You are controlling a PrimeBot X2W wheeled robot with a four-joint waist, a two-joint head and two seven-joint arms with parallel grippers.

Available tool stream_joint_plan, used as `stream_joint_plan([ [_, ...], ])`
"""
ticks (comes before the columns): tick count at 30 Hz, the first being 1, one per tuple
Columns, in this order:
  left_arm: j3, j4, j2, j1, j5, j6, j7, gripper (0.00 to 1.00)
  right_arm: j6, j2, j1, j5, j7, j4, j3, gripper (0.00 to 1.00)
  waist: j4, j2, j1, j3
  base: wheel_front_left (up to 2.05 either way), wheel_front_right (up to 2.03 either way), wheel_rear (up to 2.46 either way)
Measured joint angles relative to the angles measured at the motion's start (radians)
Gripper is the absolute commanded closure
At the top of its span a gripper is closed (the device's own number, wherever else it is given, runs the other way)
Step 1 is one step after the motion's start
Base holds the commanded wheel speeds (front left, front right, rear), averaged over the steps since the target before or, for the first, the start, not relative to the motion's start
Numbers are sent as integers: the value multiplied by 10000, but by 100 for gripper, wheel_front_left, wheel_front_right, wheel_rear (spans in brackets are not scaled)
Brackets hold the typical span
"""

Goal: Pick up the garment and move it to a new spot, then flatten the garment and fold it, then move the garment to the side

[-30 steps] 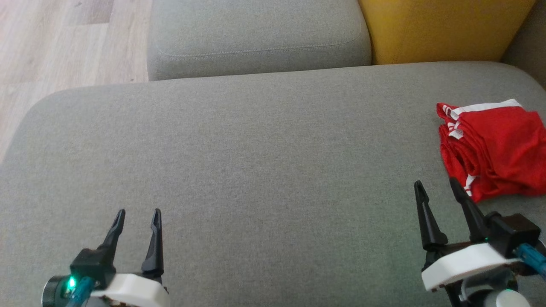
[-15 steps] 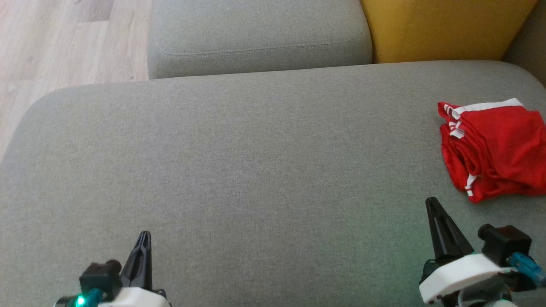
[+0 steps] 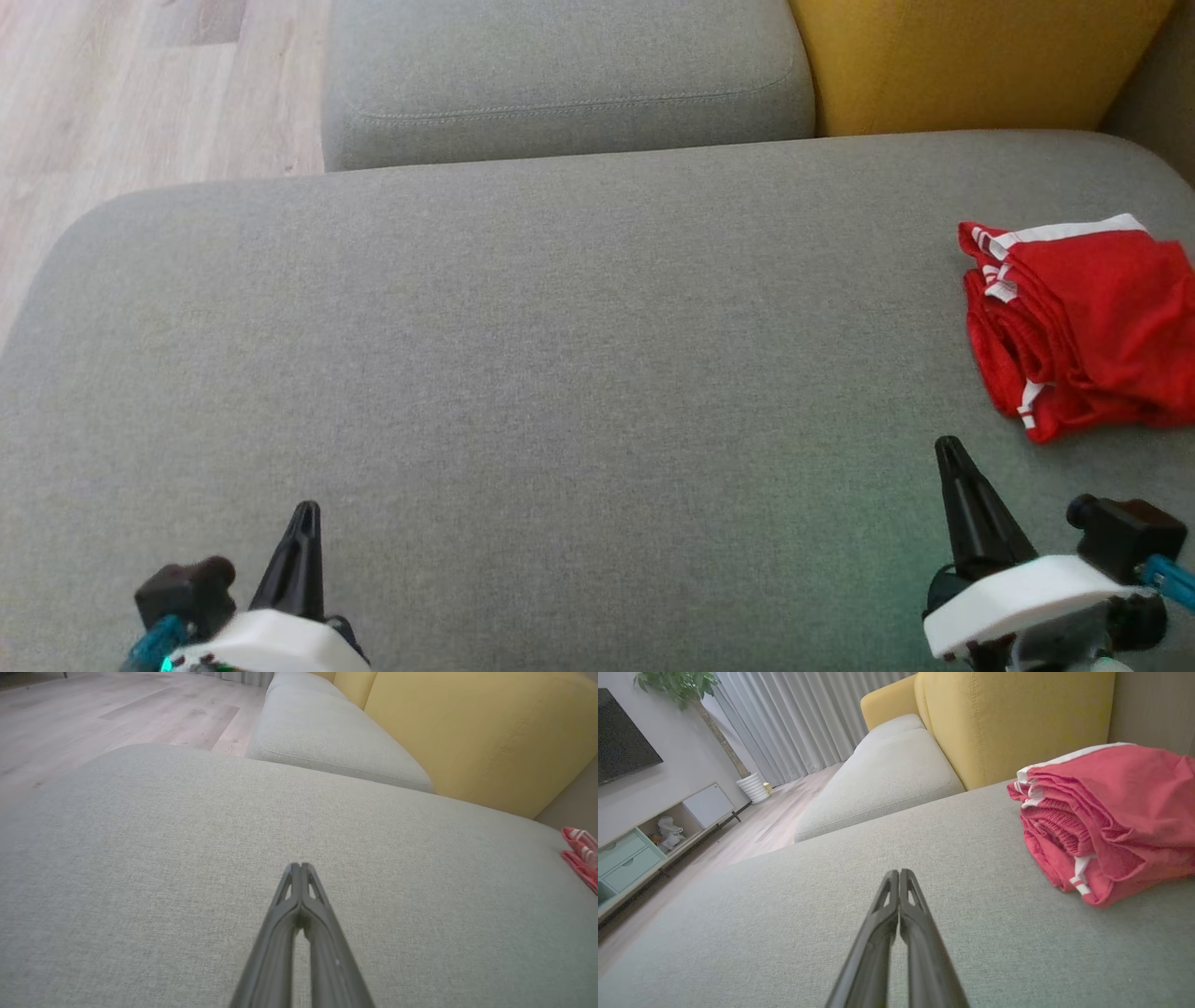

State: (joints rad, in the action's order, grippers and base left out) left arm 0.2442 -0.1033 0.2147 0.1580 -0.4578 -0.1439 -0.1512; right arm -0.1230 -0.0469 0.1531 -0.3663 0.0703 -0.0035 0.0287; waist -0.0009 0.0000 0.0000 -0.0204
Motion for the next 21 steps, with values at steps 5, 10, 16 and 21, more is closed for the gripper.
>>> stream_joint_plan([
  [5, -73, -98, -33, -39, -562, 134, 61, 100, 0, -8, -40, -606, -12, 138, -19, 100, 1, 0, 0, 10, 0, 0, 0],
  [10, -251, -222, -98, -126, -1108, 222, 190, 100, 0, -15, -216, -1214, -13, 249, -44, 100, 1, 0, 0, 21, 0, 0, 0],
  [16, -341, -305, -169, -247, -1783, 397, 282, 100, 0, -23, -250, -1925, -13, 416, -81, 100, 1, 0, 0, 34, 0, 0, 0],
  [21, -414, -343, -247, -275, -2215, 487, 366, 100, 0, -27, -284, -2420, -13, 504, -104, 100, 2, 0, 0, 43, 0, 0, 0],
])
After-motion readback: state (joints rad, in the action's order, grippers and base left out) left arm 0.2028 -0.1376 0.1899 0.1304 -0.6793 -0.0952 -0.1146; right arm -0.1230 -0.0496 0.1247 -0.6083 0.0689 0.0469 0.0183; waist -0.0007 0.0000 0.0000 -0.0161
